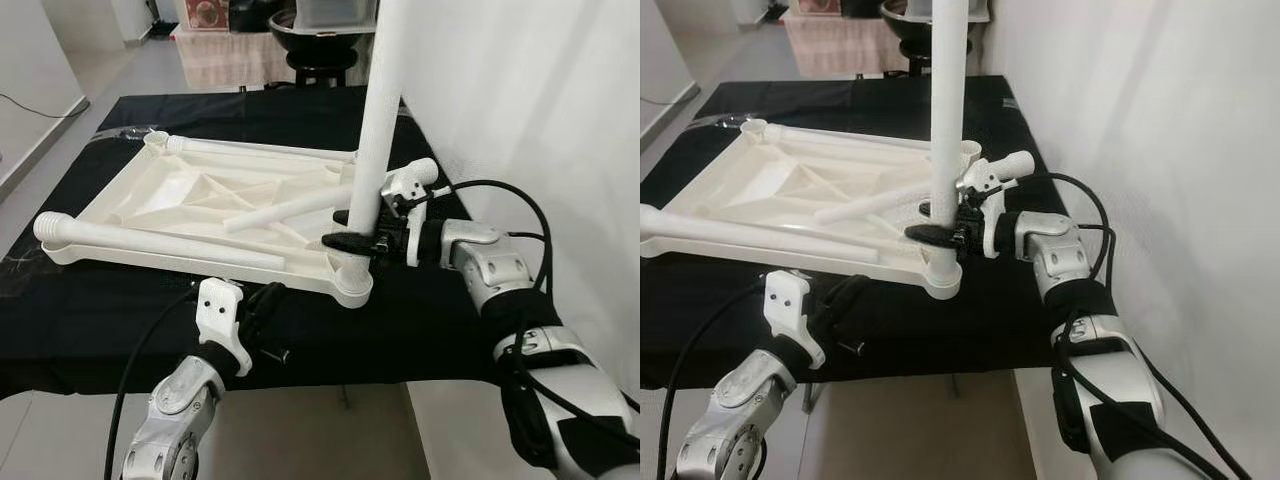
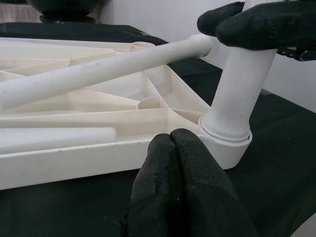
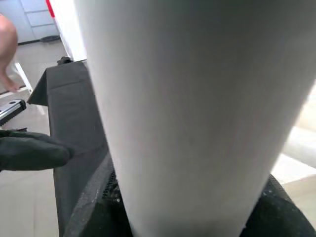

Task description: Building children table

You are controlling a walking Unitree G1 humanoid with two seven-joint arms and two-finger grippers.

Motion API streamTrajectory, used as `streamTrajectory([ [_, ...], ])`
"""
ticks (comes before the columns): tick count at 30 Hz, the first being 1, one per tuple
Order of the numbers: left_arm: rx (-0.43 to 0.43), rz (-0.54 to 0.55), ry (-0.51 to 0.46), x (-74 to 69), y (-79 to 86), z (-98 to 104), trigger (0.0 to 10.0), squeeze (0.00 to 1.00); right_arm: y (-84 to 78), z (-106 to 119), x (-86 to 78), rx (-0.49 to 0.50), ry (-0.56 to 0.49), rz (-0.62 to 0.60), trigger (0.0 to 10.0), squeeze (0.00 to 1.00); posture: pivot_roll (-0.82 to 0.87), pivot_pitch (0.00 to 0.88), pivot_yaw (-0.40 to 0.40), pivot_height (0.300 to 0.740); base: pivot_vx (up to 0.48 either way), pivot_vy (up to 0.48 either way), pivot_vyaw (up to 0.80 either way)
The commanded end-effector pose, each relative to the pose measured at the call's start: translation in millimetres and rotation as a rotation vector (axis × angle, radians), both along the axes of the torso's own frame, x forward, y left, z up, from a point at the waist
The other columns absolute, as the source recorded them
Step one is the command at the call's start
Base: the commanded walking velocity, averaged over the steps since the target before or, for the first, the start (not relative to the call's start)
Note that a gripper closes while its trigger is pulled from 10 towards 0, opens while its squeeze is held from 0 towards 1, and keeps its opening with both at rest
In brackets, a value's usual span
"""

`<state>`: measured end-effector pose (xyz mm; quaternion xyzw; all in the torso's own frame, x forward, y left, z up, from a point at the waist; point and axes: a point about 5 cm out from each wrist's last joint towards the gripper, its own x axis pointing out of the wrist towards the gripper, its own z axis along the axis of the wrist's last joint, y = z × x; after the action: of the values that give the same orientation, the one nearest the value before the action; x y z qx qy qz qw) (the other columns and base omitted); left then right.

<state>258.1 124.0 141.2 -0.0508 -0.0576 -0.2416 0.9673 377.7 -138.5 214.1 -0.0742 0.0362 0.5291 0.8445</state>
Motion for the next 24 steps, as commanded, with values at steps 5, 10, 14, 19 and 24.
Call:
streamTrajectory([
  [5, 0.005, 0.004, 0.006, -2.1, 3.2, -1, 10.0, 0.00, -9.1, -46, -3.8, 0.004, 0.057, -0.475, 0.0, 0.00, 0.02, 0.100, -0.019, 0.740, 0.000, 0.000, 0.00],
  [10, 0.011, 0.007, 0.004, 0.7, 7.5, 0, 10.0, 0.00, -11.1, -93, -50.3, -0.015, 0.116, -0.960, 0.0, 0.00, 0.01, 0.104, 0.005, 0.740, 0.000, 0.000, 0.00],
  [14, 0.011, 0.005, 0.006, 2.5, 7.0, -1, 10.0, 0.00, -13.5, -86, -38.5, -0.006, 0.094, -0.944, 0.0, 0.00, 0.00, 0.087, 0.006, 0.740, 0.000, 0.000, 0.00],
  [19, 0.025, 0.001, 0.002, 4.2, 5.2, -1, 10.0, 0.00, 8.7, -80, -33.5, -0.021, 0.062, -0.820, 7.4, 0.00, 0.01, 0.083, -0.005, 0.740, 0.000, 0.000, 0.00],
  [24, 0.018, 0.022, -0.001, 4.5, 5.6, -1, 10.0, 0.00, 17.8, -76, -37.9, -0.014, 0.060, -0.788, 10.0, 1.00, 0.01, 0.081, -0.011, 0.740, 0.000, 0.000, 0.00],
])
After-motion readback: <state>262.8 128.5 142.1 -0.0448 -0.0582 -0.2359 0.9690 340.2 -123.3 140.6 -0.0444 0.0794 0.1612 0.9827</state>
